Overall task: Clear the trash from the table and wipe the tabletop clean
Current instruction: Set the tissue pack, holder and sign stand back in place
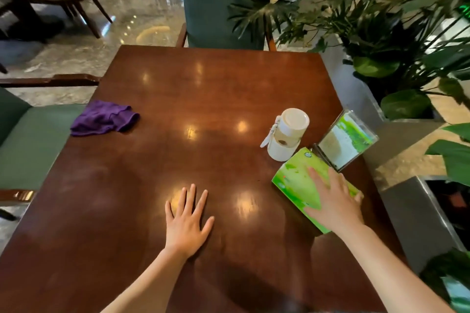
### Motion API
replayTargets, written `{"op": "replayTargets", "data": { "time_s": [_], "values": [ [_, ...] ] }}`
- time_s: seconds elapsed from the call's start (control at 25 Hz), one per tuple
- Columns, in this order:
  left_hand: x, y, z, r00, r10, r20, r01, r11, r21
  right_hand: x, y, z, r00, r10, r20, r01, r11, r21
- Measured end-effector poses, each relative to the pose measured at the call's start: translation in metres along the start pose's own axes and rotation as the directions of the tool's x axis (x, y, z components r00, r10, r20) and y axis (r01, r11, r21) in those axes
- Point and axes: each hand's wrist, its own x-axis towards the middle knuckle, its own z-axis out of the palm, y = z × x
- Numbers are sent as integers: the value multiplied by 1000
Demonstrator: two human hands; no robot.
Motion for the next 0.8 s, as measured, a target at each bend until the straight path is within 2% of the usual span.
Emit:
{"op": "replayTargets", "data": {
  "time_s": [0.12, 0.2, 0.36, 0.52, 0.6, 0.68, 0.8],
  "values": [
    [1, -6, 6, 1000, 12, -22, -11, 1000, 29, 1, 0, 4, 1000, -22, 20, 23, 999, -22],
    [2, -6, 7, 999, 15, -34, -14, 1000, 26, -4, -6, 5, 998, -57, -17, 55, 996, -63],
    [1, -7, 6, 999, 17, -32, -17, 1000, 10, -7, -26, 7, 966, -249, -71, 243, 967, -79],
    [1, -8, 5, 999, 23, -37, -23, 1000, -3, 4, -34, 8, 964, -266, 13, 266, 964, 0],
    [1, -8, 5, 999, 23, -40, -24, 1000, -5, 4, -38, 8, 962, -270, -29, 269, 963, -24],
    [1, -8, 6, 998, 21, -56, -22, 1000, -15, 2, -52, 2, 954, -286, -85, 289, 957, 23],
    [1, -8, 7, 997, 25, -74, -25, 1000, -8, 15, -92, -18, 876, -444, -190, 459, 888, 43]
  ]
}}
